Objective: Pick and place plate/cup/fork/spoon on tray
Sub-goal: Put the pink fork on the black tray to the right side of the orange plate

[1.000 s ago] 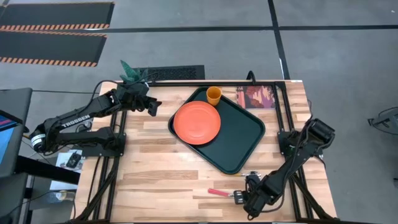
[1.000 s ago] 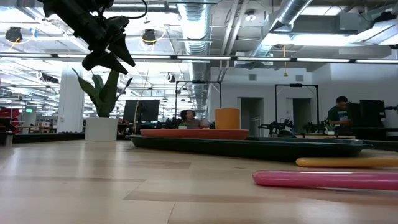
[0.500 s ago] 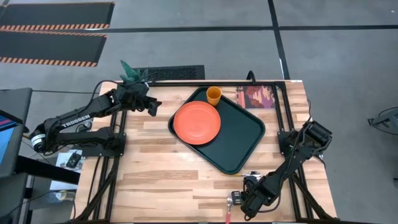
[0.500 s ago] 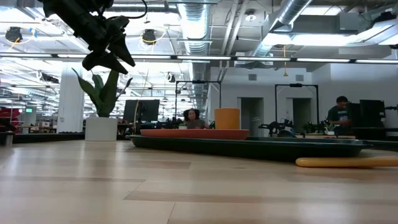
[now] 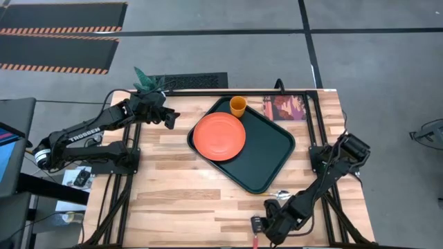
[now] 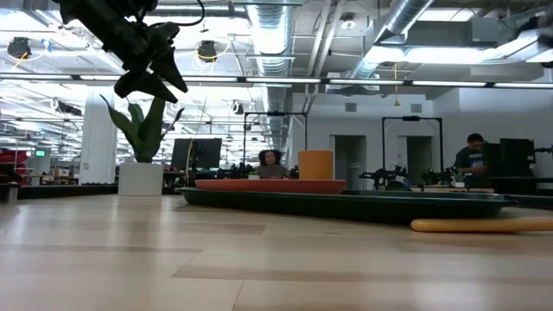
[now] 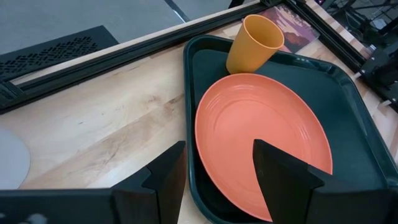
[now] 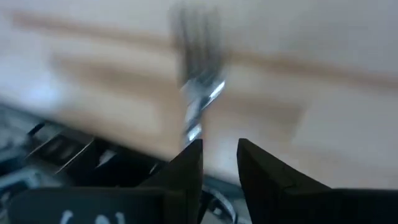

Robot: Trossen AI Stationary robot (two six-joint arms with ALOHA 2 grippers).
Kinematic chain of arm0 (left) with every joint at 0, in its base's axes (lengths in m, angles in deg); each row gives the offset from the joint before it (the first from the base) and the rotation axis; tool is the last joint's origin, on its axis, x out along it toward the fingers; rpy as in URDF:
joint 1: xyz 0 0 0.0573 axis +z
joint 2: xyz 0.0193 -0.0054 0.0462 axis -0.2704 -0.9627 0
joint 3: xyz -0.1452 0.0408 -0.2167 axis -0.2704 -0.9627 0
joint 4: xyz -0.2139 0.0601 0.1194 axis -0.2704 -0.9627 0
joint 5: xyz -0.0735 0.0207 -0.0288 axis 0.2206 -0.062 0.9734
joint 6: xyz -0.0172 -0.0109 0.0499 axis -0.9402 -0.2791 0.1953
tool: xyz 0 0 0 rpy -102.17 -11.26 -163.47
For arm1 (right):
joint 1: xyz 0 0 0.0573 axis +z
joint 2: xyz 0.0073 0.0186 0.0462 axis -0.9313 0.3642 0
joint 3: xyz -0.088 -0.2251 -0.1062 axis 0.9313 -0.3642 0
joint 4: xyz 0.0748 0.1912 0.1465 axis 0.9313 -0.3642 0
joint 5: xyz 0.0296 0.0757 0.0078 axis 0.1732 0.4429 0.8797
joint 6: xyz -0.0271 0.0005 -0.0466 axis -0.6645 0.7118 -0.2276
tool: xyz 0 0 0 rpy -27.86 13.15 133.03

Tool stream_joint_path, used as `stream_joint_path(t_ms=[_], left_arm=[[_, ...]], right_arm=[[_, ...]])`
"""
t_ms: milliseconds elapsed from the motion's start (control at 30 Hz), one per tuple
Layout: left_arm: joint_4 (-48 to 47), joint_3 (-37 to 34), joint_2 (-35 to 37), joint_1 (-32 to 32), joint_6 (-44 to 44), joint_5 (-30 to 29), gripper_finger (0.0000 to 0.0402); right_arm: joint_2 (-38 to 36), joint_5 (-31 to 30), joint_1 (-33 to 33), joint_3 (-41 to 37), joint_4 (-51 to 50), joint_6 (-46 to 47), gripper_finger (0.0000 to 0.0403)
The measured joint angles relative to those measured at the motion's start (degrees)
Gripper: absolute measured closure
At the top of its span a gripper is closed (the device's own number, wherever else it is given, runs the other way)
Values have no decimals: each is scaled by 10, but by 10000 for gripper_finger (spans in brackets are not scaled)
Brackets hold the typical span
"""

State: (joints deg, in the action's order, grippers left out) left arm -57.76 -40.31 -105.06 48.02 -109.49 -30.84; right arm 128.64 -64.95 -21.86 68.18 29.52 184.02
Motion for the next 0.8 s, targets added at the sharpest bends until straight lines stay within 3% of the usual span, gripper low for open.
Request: stream_joint_path(t_ms=[233, 467, 600, 800], left_arm=[[0, 0, 0, 0, 0, 0, 231], [0, 0, 0, 0, 0, 0, 231], [0, 0, 0, 0, 15, 3, 231], [2, 0, 0, 0, 30, 3, 231]], right_arm=[[0, 10, 1, 135, -15, -23, 284], [43, 19, 5, 283, -119, -24, 284], [66, 26, 12, 348, -118, -82, 284], [86, -80, 13, 370, -59, -226, 285]])
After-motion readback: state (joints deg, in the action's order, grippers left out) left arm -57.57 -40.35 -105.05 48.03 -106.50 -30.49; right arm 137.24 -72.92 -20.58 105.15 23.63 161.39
